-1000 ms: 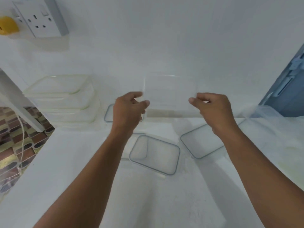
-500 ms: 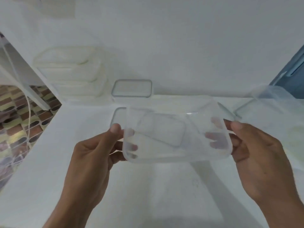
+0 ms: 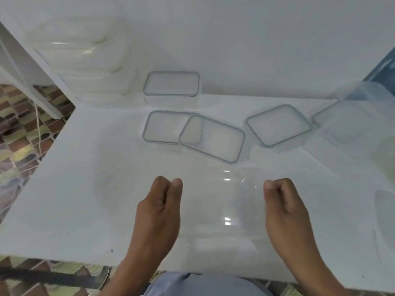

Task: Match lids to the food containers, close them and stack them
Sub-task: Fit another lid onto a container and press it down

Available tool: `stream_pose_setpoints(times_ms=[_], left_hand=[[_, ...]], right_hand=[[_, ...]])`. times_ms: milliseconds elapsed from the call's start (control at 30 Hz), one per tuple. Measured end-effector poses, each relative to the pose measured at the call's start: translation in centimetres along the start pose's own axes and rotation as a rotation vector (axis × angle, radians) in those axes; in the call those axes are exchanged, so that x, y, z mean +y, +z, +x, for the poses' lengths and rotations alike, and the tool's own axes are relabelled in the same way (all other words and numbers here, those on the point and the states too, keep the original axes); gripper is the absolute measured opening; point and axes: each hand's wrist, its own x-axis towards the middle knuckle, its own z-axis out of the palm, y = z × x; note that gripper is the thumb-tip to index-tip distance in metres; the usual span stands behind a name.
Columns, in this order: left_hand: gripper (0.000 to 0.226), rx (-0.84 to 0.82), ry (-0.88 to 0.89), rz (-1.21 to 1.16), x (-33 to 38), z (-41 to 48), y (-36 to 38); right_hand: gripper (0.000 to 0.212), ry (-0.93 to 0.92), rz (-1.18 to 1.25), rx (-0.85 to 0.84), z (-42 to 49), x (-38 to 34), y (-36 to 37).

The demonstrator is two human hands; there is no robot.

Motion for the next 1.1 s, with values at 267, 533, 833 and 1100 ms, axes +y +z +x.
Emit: stream_pose_setpoints(times_ms=[267,533,833,1100], left_hand=[[0.047,-0.03,-0.066,0.096,-2.6,2.1,1.8],[0.045,-0.022,-0.02,0.135,-3.7,2.4,2.0],[0.049,-0.058,-0.09,0.07,-4.1,2.9,1.6],[0.053,0.075,-0.099,0.062,-1.9,9.9,-1.2]], right_hand=[[0.048,0.095,-0.099,-0.036,1.5,2.2,2.6],[0.047,0.093,-0.109,-0.024,1.8,2.7,2.9],[0.049,0.151,-0.037,-0.071,2.5,2.7,2.4],[0.051,0.107,-0.084,0.068,8.5,1.2,1.4]])
